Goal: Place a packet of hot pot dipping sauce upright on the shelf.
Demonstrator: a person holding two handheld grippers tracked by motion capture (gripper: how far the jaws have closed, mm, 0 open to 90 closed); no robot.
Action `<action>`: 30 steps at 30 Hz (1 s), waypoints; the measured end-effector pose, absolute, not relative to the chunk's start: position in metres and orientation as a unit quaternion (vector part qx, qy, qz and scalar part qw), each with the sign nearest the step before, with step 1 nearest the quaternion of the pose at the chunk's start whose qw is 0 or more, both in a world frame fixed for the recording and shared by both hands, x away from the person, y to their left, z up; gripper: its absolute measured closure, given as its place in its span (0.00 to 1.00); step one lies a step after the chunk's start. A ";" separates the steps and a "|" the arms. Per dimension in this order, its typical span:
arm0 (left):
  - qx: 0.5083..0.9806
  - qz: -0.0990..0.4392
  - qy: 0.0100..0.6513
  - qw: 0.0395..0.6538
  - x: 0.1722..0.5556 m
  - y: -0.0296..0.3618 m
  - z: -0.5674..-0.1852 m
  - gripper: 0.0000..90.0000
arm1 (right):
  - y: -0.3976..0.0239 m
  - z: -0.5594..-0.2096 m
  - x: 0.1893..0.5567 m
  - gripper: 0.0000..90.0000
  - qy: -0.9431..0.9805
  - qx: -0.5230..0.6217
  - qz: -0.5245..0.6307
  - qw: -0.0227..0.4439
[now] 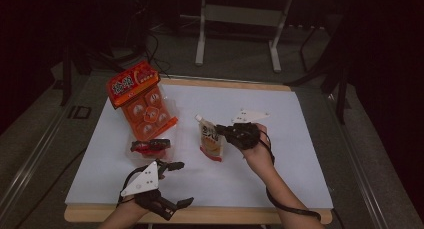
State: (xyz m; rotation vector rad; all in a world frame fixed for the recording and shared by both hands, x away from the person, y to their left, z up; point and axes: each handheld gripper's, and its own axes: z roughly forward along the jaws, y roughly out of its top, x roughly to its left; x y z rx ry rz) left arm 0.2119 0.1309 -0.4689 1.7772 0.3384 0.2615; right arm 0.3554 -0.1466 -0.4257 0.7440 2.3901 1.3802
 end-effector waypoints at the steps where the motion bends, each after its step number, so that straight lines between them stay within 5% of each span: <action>1: 0.769 0.114 0.146 0.611 0.212 0.131 -0.469 0.04 | -0.147 -0.425 0.353 1.00 0.828 0.255 0.478 0.142; 30: 0.755 0.091 0.184 0.623 0.223 0.136 -0.437 0.03 | -0.182 -0.373 0.281 1.00 0.807 0.192 0.548 0.111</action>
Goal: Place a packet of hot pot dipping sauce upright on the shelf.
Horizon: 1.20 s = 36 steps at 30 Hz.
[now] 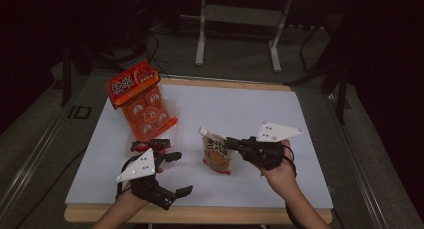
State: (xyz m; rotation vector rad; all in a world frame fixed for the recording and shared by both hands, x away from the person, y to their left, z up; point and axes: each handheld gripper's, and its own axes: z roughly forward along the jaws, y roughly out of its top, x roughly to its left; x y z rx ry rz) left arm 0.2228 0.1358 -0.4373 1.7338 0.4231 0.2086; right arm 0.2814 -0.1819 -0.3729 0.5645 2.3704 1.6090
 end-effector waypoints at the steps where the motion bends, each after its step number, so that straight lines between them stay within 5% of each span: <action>1: 0.756 0.093 0.183 0.621 0.223 0.135 -0.436 0.03 | -0.182 -0.371 0.279 1.00 0.807 0.189 0.549 0.109; 12: 0.765 0.115 0.155 0.614 0.230 0.124 -0.416 0.06 | -0.176 -0.358 0.255 1.00 0.807 0.153 0.561 0.103; 18: 0.765 0.113 0.146 0.617 0.236 0.121 -0.408 0.19 | -0.167 -0.357 0.243 1.00 0.813 0.132 0.558 0.096; 24: 0.763 0.111 0.128 0.624 0.238 0.120 -0.404 0.54 | -0.163 -0.356 0.239 1.00 0.814 0.121 0.563 0.082; 32: 0.772 0.121 0.122 0.611 0.240 0.116 -0.398 0.81 | -0.160 -0.357 0.240 1.00 0.815 0.118 0.562 0.083; 36: 0.776 0.123 0.124 0.606 0.241 0.115 -0.397 0.85 | -0.160 -0.357 0.240 1.00 0.815 0.120 0.561 0.083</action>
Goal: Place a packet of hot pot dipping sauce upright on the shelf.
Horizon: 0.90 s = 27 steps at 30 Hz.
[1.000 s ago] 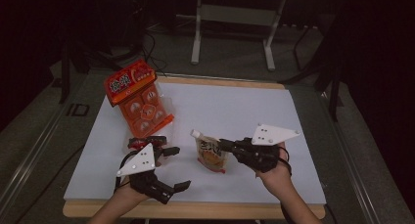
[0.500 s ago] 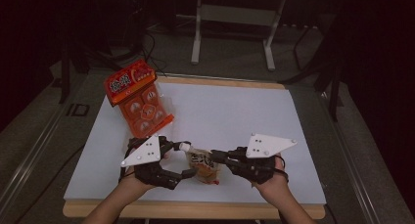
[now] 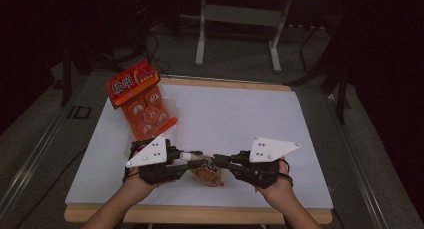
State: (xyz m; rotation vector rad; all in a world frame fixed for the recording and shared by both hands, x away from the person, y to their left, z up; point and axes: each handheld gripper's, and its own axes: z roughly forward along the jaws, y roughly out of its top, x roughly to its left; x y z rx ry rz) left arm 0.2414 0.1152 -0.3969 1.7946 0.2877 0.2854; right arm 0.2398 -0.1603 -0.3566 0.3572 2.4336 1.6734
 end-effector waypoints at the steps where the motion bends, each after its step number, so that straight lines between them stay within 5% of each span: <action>1: 0.776 0.124 0.127 0.606 0.241 0.115 -0.397 0.85 | -0.160 -0.357 0.240 1.00 0.814 0.120 0.562 0.084; 12: 0.774 0.129 0.118 0.608 0.244 0.115 -0.387 0.94 | -0.166 -0.357 0.248 0.91 0.801 0.137 0.577 0.082; 18: 0.768 0.141 0.130 0.611 0.249 0.122 -0.380 0.96 | -0.174 -0.356 0.253 0.57 0.783 0.156 0.597 0.077; 25: 0.749 0.168 0.148 0.624 0.258 0.135 -0.367 0.97 | -0.181 -0.355 0.255 0.40 0.773 0.172 0.603 0.098; 27: 0.744 0.178 0.147 0.627 0.261 0.138 -0.362 0.97 | -0.182 -0.357 0.258 0.22 0.769 0.174 0.606 0.099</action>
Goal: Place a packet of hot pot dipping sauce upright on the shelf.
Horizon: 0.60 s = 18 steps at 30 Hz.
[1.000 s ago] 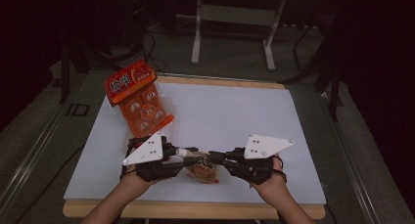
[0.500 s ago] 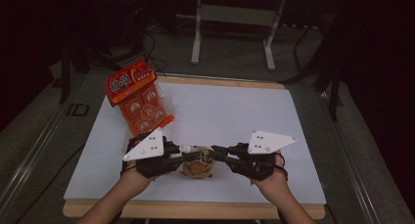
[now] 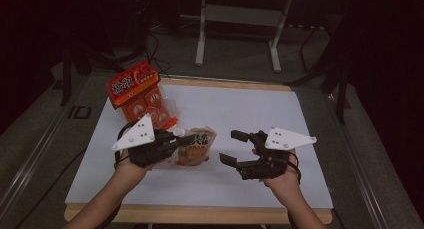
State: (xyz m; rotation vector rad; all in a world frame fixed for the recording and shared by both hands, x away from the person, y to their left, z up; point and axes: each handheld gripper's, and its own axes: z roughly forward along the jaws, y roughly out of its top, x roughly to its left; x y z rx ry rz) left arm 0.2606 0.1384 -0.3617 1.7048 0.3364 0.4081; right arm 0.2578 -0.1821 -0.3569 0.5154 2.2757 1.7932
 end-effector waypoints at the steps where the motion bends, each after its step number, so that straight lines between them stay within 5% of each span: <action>1: 0.741 0.188 0.149 0.627 0.262 0.140 -0.359 0.97 | -0.182 -0.358 0.258 0.17 0.769 0.171 0.608 0.100; 18: 0.711 0.251 0.141 0.641 0.294 0.184 -0.339 0.97 | -0.193 -0.372 0.268 0.16 0.765 0.187 0.610 0.087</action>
